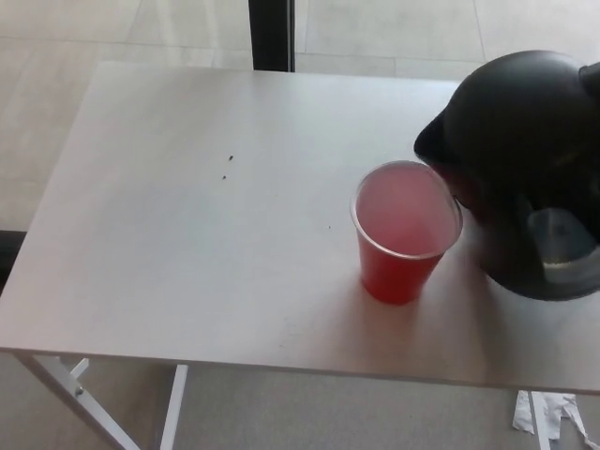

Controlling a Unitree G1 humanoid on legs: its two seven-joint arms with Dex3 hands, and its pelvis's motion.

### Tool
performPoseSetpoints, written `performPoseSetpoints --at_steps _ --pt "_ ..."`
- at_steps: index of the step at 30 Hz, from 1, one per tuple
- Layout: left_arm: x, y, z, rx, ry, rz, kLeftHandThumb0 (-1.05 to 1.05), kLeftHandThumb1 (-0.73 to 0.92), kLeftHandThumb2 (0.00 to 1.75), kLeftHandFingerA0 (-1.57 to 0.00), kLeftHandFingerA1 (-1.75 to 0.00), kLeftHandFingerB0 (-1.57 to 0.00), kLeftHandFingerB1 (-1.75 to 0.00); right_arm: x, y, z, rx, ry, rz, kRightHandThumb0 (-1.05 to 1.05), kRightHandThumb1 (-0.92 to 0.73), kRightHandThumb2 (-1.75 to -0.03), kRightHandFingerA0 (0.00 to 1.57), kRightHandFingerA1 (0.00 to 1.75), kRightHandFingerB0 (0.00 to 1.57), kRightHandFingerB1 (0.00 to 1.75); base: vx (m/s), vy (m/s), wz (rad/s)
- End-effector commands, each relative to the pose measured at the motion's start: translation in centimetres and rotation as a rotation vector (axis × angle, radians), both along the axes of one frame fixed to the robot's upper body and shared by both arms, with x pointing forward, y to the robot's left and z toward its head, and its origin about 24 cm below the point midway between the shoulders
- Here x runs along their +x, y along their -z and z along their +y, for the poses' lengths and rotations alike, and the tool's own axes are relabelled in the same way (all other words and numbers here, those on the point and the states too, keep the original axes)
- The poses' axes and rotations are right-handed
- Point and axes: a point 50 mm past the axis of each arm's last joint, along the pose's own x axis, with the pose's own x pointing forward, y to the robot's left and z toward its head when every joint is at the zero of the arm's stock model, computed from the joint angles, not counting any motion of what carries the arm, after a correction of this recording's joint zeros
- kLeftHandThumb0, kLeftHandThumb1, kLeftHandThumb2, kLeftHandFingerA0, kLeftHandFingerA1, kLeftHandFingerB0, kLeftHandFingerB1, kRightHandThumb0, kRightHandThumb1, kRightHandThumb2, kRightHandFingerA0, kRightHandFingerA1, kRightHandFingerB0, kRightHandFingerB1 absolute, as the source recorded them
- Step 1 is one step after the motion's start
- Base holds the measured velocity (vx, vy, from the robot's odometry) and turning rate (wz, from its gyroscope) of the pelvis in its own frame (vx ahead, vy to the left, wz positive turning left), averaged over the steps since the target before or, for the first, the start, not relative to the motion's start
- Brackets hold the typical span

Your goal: The robot uses its right hand to lift up a kettle kept on the middle of the desk by its handle and tilt it into a glass kept next to it to pour out water

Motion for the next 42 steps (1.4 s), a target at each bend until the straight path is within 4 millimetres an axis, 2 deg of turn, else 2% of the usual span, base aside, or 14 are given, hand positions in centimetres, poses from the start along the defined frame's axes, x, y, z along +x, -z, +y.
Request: performPoseSetpoints --at_steps 1,3,4,6,17,18,20,22,24,25,30,31,39,42 --pt "-0.6 0.1 0.2 -0.004 -0.006 0.006 -0.35 -0.23 0.75 -0.57 -0.71 -0.55 -0.88 -0.9 4.8 -1.9 0.496 0.003 0.098 -0.29 -0.57 -0.80 0.80 1.66 0.74 1.02 0.00 0.000 0.00" --pt "-0.6 0.2 0.2 -0.007 -0.011 0.010 -0.35 -0.24 0.75 -0.57 -0.71 -0.54 -0.88 -0.9 5.2 -2.0 0.521 0.013 0.088 -0.28 -0.50 -0.90 0.84 1.72 0.76 1.27 0.00 0.000 0.00" --pt "-0.7 0.3 0.2 0.016 -0.007 0.029 -1.05 0.26 1.08 -0.63 -0.52 -0.32 -1.18 -1.0 5.7 -2.1 0.588 0.051 0.114 -0.32 -0.56 -0.83 0.82 1.64 0.71 1.10 0.00 0.000 0.00" --pt "-0.8 0.4 0.2 -0.007 -0.008 0.011 -1.05 0.24 1.06 -0.65 -0.51 -0.26 -1.27 -1.5 6.9 -2.7 0.728 0.100 0.096 -0.34 -0.48 -1.05 1.27 1.36 1.08 1.24 0.00 0.000 0.00" --pt "-0.6 0.5 0.1 -0.011 -0.019 0.016 -0.35 -0.24 0.75 -0.55 -0.70 -0.53 -0.88 -2.8 9.6 -3.8 0.773 0.118 0.188 -0.29 -0.58 -0.85 1.09 1.69 0.95 1.44 0.00 0.000 0.00" --pt "-0.7 0.5 0.1 -0.005 -0.018 0.015 -1.05 0.31 0.99 -0.60 -0.55 -0.44 -1.10 -2.8 9.6 -3.8 0.785 0.081 0.241 -0.31 -0.68 -0.79 1.06 1.67 0.90 1.44 0.00 0.000 0.00" --pt "-0.8 0.4 0.1 -0.003 -0.008 0.015 -1.05 0.27 1.10 -0.64 -0.46 -0.29 -1.28 -2.8 9.7 -4.2 0.768 -0.011 0.309 -0.23 -0.63 -0.83 0.97 1.60 0.74 0.83 0.00 0.000 0.00" --pt "-0.9 0.5 0.1 -0.006 -0.010 0.015 -1.05 0.27 1.10 -0.64 -0.46 -0.29 -1.28 -2.9 9.7 -4.3 0.767 -0.025 0.325 -0.23 -0.63 -0.83 0.97 1.60 0.74 0.83 0.00 0.000 0.00" --pt "-1.0 0.5 0.1 -0.005 -0.012 0.015 -0.37 -0.23 0.76 -0.56 -0.69 -0.52 -0.87 -3.0 9.7 -4.4 0.735 -0.066 0.415 -0.45 -0.66 -0.60 0.82 0.73 0.40 0.36 0.00 0.000 0.00" --pt "-1.0 0.5 0.1 -0.003 -0.011 0.015 -1.05 0.25 1.09 -0.66 -0.50 -0.27 -1.28 -3.1 9.7 -4.6 0.730 -0.097 0.459 -0.57 -0.58 -0.58 0.43 0.55 0.15 0.27 0.00 0.000 0.00" --pt "-0.9 0.4 0.2 -0.010 -0.015 0.006 -1.05 0.30 1.01 -0.59 -0.54 -0.40 -1.15 -3.9 9.2 -5.2 0.571 -0.309 0.623 -0.91 -0.54 -0.88 0.00 0.02 0.00 0.00 0.00 0.000 0.00" --pt "-0.9 0.4 0.1 -0.006 -0.011 0.007 -0.36 -0.24 0.75 -0.55 -0.70 -0.54 -0.89 -4.0 9.0 -5.2 0.551 -0.331 0.632 -0.82 -0.51 -0.56 0.00 0.00 0.00 0.00 0.00 0.000 0.00" --pt "-0.9 0.5 0.1 -0.011 -0.009 0.000 -0.35 -0.24 0.75 -0.54 -0.69 -0.54 -0.88 -5.4 6.9 -6.3 0.555 -0.390 0.572 -0.83 -0.50 -0.56 0.00 0.00 0.00 0.00 0.00 0.000 0.00" --pt "-0.9 0.5 0.0 -0.015 -0.018 0.002 -0.34 -0.24 0.75 -0.57 -0.71 -0.50 -0.87 -6.5 5.9 -7.0 0.589 -0.399 0.500 -0.77 -0.41 -0.79 0.14 0.53 0.00 0.00 0.00 0.000 0.00"
